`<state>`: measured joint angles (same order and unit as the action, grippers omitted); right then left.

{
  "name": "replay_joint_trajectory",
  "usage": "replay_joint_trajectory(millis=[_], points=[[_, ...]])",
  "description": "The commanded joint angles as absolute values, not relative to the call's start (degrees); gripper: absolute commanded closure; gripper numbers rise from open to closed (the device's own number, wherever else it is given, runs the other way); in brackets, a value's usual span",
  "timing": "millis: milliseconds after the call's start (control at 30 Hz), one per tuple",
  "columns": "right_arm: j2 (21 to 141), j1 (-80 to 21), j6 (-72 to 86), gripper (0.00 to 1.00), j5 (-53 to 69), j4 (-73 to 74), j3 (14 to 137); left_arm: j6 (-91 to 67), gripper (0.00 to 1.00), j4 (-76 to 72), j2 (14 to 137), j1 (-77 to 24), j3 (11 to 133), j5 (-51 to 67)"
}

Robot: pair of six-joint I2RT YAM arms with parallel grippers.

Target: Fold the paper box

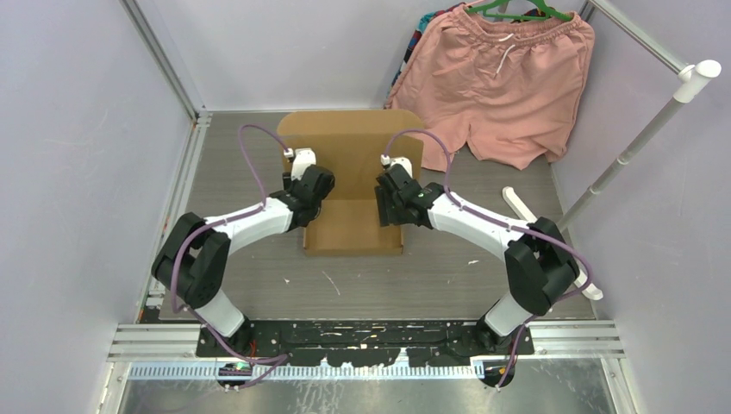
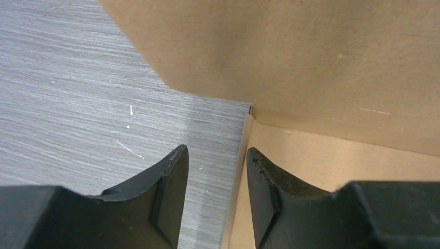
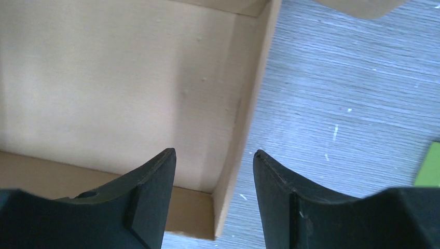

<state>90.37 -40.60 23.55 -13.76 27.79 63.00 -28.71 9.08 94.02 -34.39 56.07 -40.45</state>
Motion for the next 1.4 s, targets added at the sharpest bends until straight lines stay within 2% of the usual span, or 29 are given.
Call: replay_joint_trajectory(millis=[0, 200, 433, 633, 967, 1100, 1367], points=[[91.7, -39.8, 21.2, 0.39, -21.9, 29.0, 63.2, -31.3, 0.54, 10.3, 89.8, -34.2, 55.0, -39.3], [95.5, -38.6, 19.1, 0.4, -24.9, 20.6, 60.1, -31.4, 0.53, 9.8, 87.1, -34.1, 52.7, -37.4], [98.4, -36.5, 17.7, 0.43, -27.2, 17.7, 62.7, -30.7, 0.52, 9.9, 83.9, -33.6, 51.9, -37.4], [90.2, -35.3, 17.3, 0.4, -24.9, 15.5, 60.9, -27.5, 0.47, 7.5, 76.0, -30.6, 49.6, -29.5], [74.8, -24.5, 18.5, 0.38, -8.4, 13.9, 58.9, -26.3, 0.44, 15.9, 64.1, -23.8, 53.1, -20.2], [75.1, -20.4, 11.6, 0.37, 5.1, 11.4, 59.4, -22.3, 0.42, 14.4, 63.6, -21.7, 53.3, -14.5], [77.8, -13.2, 7.0, 0.38, 16.9, 3.5, 59.3, -15.5, 0.38, 10.8, 66.9, -13.7, 57.6, 4.1]])
